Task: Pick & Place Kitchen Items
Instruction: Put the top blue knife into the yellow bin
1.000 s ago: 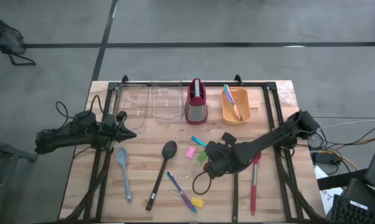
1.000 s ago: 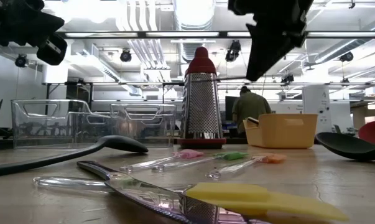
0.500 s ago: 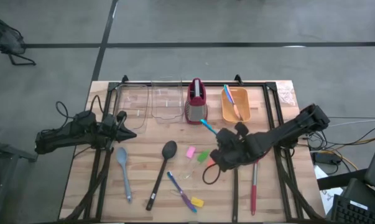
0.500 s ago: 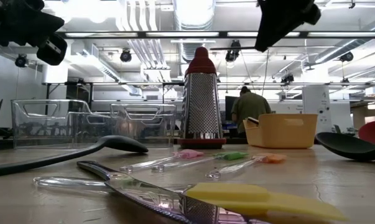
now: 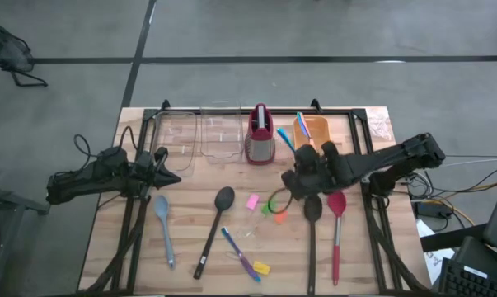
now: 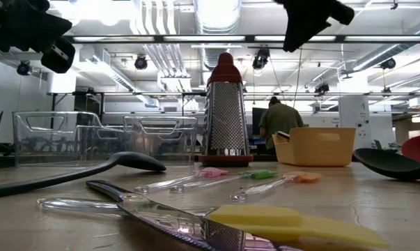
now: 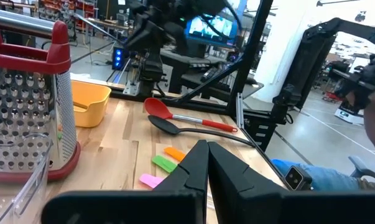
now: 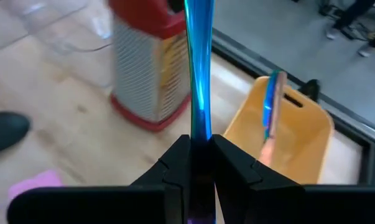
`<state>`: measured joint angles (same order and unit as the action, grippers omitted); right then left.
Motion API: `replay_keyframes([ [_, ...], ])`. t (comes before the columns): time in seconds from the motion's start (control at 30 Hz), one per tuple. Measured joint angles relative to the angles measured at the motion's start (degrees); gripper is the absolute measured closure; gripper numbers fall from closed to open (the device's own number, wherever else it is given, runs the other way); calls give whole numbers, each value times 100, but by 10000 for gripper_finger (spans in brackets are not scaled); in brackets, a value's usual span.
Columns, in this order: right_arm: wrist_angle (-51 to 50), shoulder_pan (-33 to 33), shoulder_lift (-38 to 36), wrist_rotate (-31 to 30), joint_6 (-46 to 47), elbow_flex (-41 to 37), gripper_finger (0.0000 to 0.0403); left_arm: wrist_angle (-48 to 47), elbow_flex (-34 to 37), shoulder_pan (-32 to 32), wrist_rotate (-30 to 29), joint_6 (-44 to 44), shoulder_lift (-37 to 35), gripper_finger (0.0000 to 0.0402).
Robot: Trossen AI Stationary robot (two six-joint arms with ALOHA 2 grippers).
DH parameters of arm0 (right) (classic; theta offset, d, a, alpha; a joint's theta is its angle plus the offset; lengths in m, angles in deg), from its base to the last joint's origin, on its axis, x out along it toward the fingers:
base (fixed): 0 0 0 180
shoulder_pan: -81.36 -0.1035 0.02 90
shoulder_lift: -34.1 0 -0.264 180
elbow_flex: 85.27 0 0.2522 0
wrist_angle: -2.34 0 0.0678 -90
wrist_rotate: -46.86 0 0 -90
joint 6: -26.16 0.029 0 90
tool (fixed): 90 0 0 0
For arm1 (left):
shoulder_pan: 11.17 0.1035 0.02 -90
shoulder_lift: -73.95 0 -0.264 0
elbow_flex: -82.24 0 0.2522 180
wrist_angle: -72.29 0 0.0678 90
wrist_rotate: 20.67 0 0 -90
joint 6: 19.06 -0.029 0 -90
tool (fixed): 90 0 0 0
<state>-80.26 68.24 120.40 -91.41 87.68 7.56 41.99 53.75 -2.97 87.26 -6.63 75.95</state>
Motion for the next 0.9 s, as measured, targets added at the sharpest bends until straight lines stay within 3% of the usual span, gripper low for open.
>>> replay_keyframes([
  [0.67, 34, 2633, -4, 300, -784, -577, 347, -2, -2, 1, 1, 0, 0, 390],
  [0.9, 1132, 3139, 0, 683, -1275, -1190, 358, -2, -1, 0, -2, 1, 0, 390],
])
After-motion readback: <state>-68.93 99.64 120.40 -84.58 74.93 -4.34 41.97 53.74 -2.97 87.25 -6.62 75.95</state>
